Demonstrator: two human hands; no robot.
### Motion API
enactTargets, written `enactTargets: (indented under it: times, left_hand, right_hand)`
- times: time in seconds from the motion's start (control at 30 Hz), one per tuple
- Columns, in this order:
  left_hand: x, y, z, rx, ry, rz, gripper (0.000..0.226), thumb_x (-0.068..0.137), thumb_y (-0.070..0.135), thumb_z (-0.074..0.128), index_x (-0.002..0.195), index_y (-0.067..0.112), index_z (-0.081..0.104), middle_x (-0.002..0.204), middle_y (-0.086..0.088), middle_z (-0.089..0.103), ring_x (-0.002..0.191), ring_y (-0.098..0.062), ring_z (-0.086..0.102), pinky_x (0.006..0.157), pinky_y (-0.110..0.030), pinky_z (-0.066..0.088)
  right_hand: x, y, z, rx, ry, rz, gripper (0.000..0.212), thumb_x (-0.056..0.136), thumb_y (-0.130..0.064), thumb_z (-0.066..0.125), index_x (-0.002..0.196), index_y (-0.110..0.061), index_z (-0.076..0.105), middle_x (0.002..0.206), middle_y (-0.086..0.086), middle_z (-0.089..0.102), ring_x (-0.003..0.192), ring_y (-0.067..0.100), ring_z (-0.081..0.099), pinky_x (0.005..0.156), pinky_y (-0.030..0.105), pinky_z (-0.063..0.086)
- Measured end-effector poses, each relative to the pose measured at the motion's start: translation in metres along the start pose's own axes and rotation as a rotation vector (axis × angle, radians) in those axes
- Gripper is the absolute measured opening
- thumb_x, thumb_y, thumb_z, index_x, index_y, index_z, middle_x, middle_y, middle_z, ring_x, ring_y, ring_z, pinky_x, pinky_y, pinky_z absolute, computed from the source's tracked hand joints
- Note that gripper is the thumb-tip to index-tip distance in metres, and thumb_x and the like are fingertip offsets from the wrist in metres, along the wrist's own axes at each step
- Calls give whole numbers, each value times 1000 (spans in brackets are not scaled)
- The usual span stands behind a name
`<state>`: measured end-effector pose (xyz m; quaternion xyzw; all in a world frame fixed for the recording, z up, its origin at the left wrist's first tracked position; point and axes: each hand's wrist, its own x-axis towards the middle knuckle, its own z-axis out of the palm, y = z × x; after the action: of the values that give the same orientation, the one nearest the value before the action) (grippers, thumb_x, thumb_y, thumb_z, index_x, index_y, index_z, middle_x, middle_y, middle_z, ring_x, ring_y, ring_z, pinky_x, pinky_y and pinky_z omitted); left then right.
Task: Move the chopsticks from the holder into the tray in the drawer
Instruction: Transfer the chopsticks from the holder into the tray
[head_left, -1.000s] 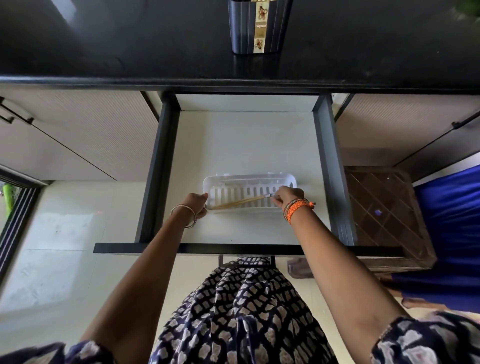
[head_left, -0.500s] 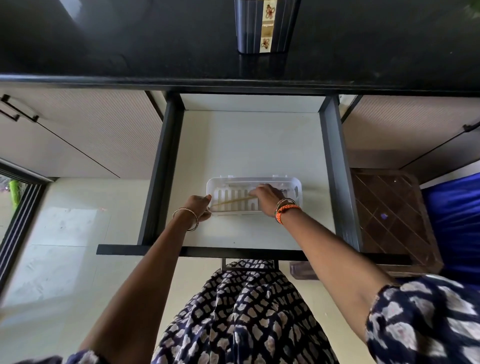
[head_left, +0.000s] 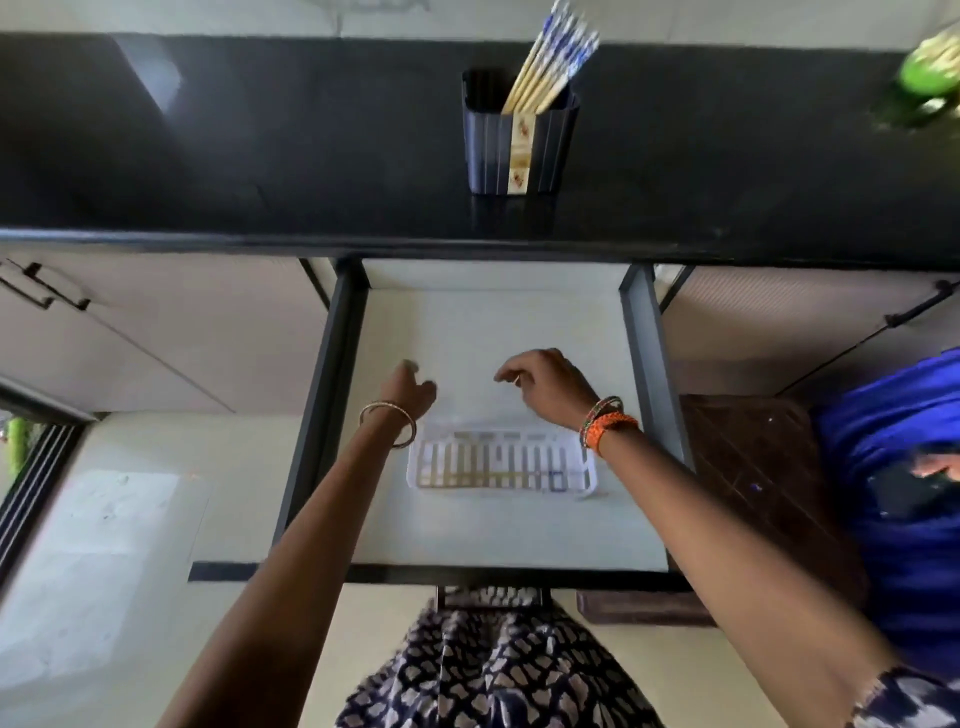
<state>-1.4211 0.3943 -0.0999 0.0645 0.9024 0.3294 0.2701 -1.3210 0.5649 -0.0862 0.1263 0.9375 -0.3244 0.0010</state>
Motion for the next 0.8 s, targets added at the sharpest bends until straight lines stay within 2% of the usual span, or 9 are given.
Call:
enactTargets:
  times: [0.07, 0.1, 0.2, 0.33, 0.4, 0.5, 0.63, 0.73, 0.8]
  left_hand:
    - [11, 60, -27, -95, 81, 189, 32, 86, 1, 48, 118, -6, 52, 78, -17, 60, 76, -32, 60, 70, -32, 47]
    - [15, 85, -40, -86, 121, 295, 29, 86, 1, 49, 114, -4, 57, 78, -16, 63, 73, -29, 60, 69, -30, 48]
    - [26, 159, -73, -144, 227, 528, 25, 88, 7, 50, 109, 7, 63, 107, -12, 69, 96, -24, 64, 87, -31, 50]
    - [56, 215, -95, -133, 286, 668, 26, 87, 3, 49, 108, 7, 63, 106, -8, 69, 91, -10, 60, 72, 2, 40]
    - [77, 227, -97, -90, 291, 672, 29, 87, 2, 47, 111, 8, 62, 111, -8, 68, 99, -14, 61, 80, -4, 41]
    - [111, 230, -95, -11, 305, 658, 32, 87, 5, 48, 117, 11, 58, 121, -9, 63, 112, -21, 58, 94, -23, 41]
    - [150, 225, -91, 26, 351, 655, 31, 86, 9, 55, 117, 14, 58, 118, -9, 62, 99, -19, 58, 87, -26, 43]
    - [166, 221, -88, 29, 371, 663, 30, 86, 10, 57, 115, 16, 59, 112, -8, 62, 88, -15, 56, 79, -27, 47]
    - [170, 219, -88, -8, 386, 672, 27, 85, 9, 56, 112, 16, 61, 113, -7, 63, 92, -19, 59, 81, -31, 52]
  right_hand:
    - [26, -12, -51, 80, 147, -40, 39, 83, 8, 41, 97, -8, 74, 102, 11, 74, 97, 23, 67, 88, 33, 54]
    - [39, -17, -74, 112, 229, -71, 37, 82, 9, 42, 95, -5, 74, 98, 12, 74, 94, 23, 69, 86, 30, 54]
    - [80, -27, -143, 191, 494, -111, 26, 82, 5, 51, 89, -2, 74, 87, 13, 75, 79, 18, 69, 77, 23, 54]
    - [146, -17, -206, 316, 715, -31, 18, 84, -2, 55, 86, 5, 72, 81, 20, 73, 76, 25, 69, 78, 38, 57]
    - [185, -6, -222, 363, 745, 49, 20, 84, 0, 53, 81, 11, 69, 76, 24, 70, 75, 28, 68, 82, 45, 56]
    - [235, 11, -231, 389, 728, 135, 19, 85, 0, 56, 85, 14, 69, 83, 24, 72, 87, 32, 70, 91, 45, 53]
    - [281, 24, -240, 350, 670, 187, 25, 83, -2, 65, 97, 19, 63, 101, 35, 66, 99, 36, 67, 86, 49, 55]
    - [299, 29, -242, 431, 598, 198, 32, 82, 2, 68, 112, 10, 63, 108, 24, 69, 91, 26, 69, 71, 25, 60]
    - [303, 29, -242, 414, 567, 168, 32, 82, 4, 67, 113, 8, 63, 105, 22, 69, 83, 20, 66, 59, 12, 56]
